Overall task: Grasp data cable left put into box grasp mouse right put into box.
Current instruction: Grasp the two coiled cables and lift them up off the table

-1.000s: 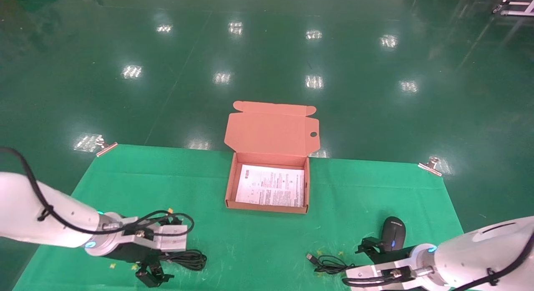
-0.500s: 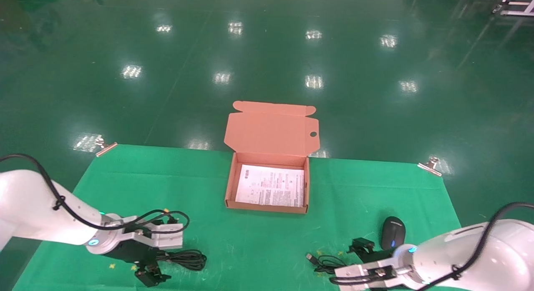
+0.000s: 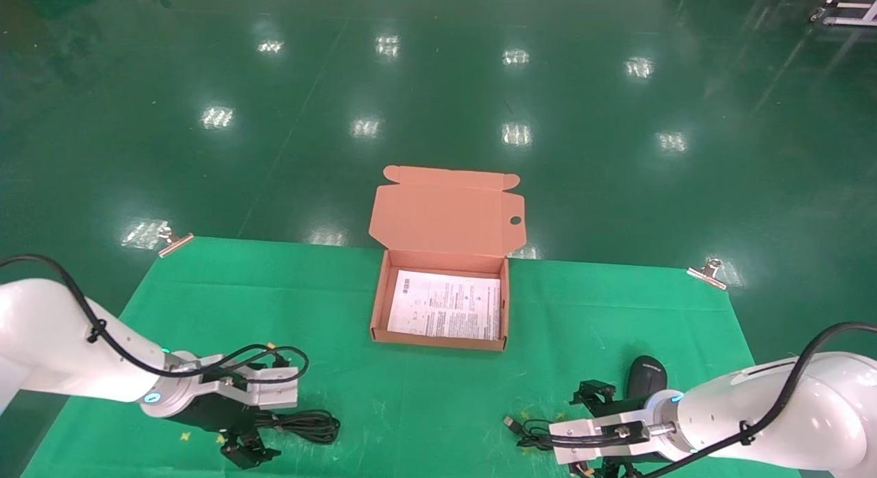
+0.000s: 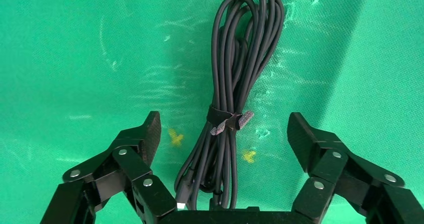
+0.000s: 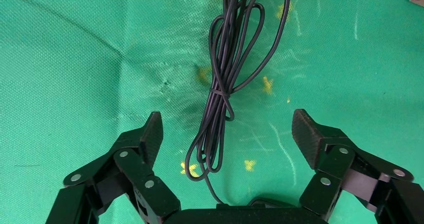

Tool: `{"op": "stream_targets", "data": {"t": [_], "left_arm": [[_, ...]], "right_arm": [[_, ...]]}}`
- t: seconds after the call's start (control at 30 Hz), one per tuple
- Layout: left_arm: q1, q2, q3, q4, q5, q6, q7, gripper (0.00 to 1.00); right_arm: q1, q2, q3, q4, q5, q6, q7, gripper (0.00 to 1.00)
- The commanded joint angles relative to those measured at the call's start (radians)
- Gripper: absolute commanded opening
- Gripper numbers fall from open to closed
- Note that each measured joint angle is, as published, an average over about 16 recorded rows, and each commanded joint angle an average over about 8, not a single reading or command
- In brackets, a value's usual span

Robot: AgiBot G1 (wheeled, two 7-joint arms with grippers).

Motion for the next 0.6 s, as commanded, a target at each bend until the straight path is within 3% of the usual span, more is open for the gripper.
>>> {"op": "stream_targets", "data": {"t": [0.03,0.6], "left_arm": [[0.0,-0.001,0.0,-0.005,0.0,0.001,-0.002,0.0],[0.003,-0.005,0.001,-0.022,0.002,0.004,-0.008,0.0]], "right_arm": [[0.0,0.001,0.0,0.002,0.001,-0.001,0.001,0.0],[0.0,0.005,0.001,0.01,0.004,-0.006,0.005,0.0]]}}
